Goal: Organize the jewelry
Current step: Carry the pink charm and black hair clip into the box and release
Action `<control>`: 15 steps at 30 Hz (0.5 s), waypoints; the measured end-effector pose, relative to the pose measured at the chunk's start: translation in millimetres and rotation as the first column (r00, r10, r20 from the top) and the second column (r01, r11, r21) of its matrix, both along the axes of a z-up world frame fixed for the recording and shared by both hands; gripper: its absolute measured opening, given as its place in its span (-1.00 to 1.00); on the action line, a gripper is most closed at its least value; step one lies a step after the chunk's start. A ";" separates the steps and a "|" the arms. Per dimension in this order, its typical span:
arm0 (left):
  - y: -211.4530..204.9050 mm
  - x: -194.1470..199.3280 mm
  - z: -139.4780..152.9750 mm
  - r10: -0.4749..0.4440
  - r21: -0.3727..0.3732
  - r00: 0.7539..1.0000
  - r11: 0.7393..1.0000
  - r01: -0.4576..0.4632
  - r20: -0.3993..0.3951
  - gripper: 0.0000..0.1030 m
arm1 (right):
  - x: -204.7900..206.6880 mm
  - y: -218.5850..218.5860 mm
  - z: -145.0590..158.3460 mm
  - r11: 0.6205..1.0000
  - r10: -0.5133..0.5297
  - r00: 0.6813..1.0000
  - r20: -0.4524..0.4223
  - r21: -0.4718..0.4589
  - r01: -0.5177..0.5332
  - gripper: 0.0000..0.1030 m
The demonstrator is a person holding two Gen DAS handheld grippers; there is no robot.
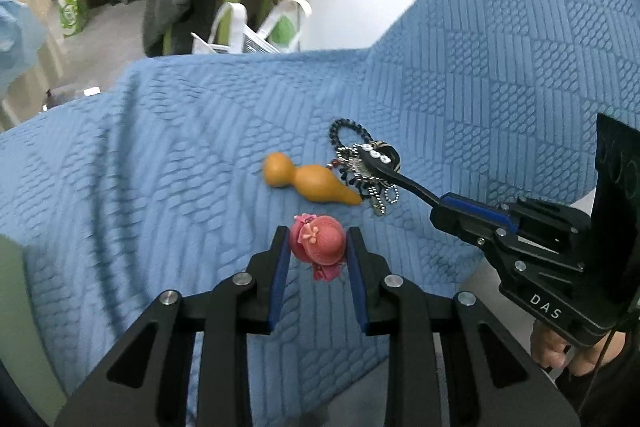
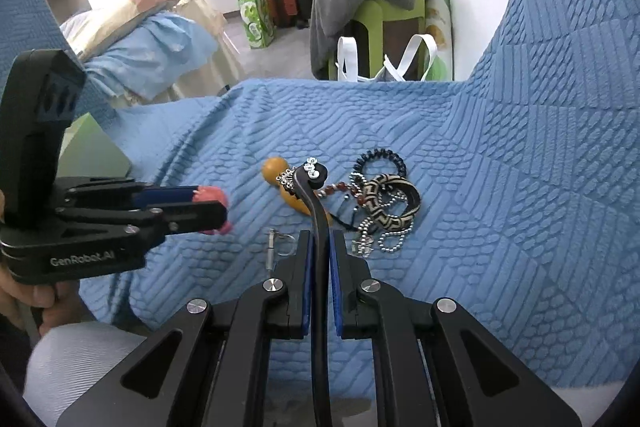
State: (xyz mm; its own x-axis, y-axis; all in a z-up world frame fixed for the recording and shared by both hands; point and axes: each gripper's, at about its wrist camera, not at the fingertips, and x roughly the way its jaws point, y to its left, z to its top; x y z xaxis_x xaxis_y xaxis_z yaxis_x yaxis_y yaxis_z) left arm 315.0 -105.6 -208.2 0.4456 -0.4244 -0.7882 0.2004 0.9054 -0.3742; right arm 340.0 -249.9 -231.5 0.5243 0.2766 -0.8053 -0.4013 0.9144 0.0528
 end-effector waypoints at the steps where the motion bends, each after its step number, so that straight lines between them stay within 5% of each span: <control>1: 3.6 -2.7 2.9 0.009 0.001 1.000 1.000 -0.009 0.002 -0.44 | -2.1 3.0 2.1 1.000 -0.003 1.000 0.004 0.000 0.003 -0.88; 15: 61.2 -61.9 62.1 0.131 -0.046 0.991 0.991 -0.129 0.028 -0.44 | -44.0 49.3 40.4 0.999 -0.027 0.998 0.054 0.020 0.026 -0.88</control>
State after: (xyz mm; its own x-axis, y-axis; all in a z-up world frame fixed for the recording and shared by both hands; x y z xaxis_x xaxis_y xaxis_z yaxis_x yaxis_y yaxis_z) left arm 253.1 -44.4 -146.1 0.5235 -0.3952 -0.7548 0.0943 0.9073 -0.4097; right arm 296.0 -200.5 -191.0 0.5740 0.2778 -0.7703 -0.3801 0.9236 0.0499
